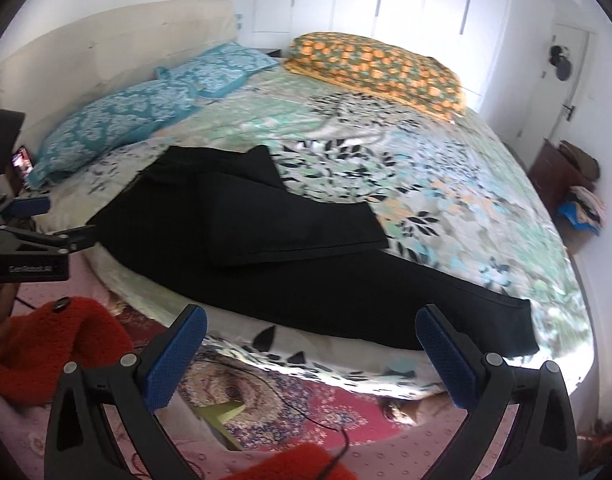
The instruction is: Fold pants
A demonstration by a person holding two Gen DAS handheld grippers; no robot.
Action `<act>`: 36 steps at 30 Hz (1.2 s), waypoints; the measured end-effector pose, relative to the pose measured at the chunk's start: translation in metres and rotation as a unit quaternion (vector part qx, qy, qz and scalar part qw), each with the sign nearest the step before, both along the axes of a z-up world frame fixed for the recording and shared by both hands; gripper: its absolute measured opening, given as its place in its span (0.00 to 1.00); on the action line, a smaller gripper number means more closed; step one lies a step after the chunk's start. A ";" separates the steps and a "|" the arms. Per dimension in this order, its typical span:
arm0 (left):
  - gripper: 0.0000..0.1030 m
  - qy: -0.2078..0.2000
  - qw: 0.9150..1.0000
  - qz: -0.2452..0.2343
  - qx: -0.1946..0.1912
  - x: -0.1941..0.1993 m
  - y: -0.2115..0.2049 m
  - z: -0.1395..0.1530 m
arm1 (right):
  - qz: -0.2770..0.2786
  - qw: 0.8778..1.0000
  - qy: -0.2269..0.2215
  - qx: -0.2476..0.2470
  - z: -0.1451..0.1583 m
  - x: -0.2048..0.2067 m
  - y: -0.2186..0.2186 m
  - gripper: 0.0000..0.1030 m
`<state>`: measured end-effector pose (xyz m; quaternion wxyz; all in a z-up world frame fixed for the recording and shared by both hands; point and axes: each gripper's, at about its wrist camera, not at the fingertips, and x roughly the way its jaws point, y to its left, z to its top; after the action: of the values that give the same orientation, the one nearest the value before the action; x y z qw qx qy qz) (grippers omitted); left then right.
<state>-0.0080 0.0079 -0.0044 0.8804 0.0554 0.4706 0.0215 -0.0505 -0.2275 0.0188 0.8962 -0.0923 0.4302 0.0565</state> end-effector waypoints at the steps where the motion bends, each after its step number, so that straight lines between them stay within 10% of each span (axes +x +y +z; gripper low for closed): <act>1: 1.00 0.002 1.000 0.002 -0.002 0.001 0.001 -0.001 | 0.004 1.000 0.001 0.003 -0.001 0.001 0.001 1.00; 36: 0.99 0.018 0.999 -0.046 -0.014 0.006 -0.014 -0.010 | -0.003 0.999 0.038 0.034 -0.014 0.008 -0.012 1.00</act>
<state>-0.0023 -0.0064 -0.0145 0.8726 0.0653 0.4833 -0.0264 -0.0428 -0.2398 0.0046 0.8822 -0.0584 0.4617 0.0713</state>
